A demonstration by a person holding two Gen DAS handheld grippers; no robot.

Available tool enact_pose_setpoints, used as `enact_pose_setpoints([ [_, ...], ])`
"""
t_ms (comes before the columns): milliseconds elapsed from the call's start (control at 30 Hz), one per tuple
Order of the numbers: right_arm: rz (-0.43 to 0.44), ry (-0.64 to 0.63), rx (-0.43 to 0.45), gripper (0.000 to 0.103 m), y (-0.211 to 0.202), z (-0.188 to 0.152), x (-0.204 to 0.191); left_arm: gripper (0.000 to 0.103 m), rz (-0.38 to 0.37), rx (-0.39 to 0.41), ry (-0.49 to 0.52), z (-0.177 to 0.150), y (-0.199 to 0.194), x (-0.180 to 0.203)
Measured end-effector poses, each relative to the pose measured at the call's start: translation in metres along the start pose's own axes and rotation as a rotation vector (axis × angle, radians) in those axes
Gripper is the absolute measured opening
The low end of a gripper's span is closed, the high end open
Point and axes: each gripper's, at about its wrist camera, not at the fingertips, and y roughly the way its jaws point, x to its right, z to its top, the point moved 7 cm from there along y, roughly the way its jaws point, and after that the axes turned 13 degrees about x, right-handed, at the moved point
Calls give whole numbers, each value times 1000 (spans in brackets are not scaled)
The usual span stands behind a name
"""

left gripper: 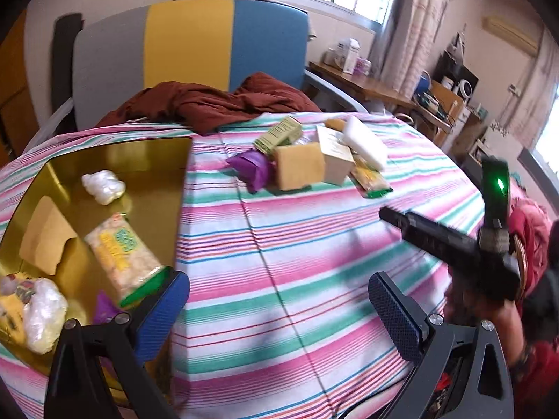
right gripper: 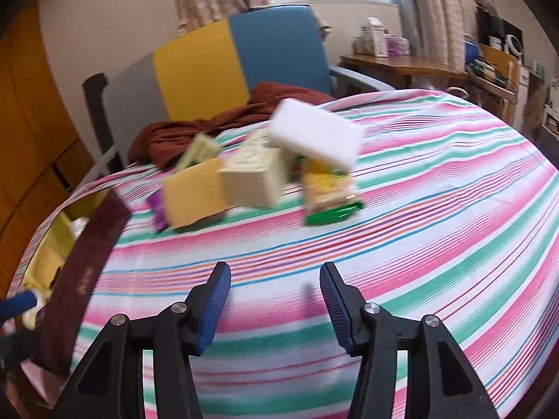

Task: Organize objects
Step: 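Move the right tool back to the pile and grasp another WEIDAN snack bag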

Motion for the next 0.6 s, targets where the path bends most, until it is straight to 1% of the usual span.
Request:
enact_pose_setpoints([
  [67, -25, 10, -4, 60, 7, 7, 14, 103, 0, -10, 4, -2, 3, 3],
  [167, -33, 7, -7, 65, 20, 19, 25, 103, 1, -22, 11, -5, 9, 8],
  [267, -33, -21, -13, 65, 32, 28, 29, 103, 7, -33, 18, -9, 14, 11],
  [367, -57, -53, -19, 66, 45, 34, 32, 103, 4, -46, 20, -13, 18, 13],
  [533, -79, -81, -50, 66, 73, 38, 35, 103, -9, -55, 37, -15, 22, 19],
  [600, -73, -80, -63, 66, 82, 39, 35, 103, -9, -53, 41, -14, 24, 20],
])
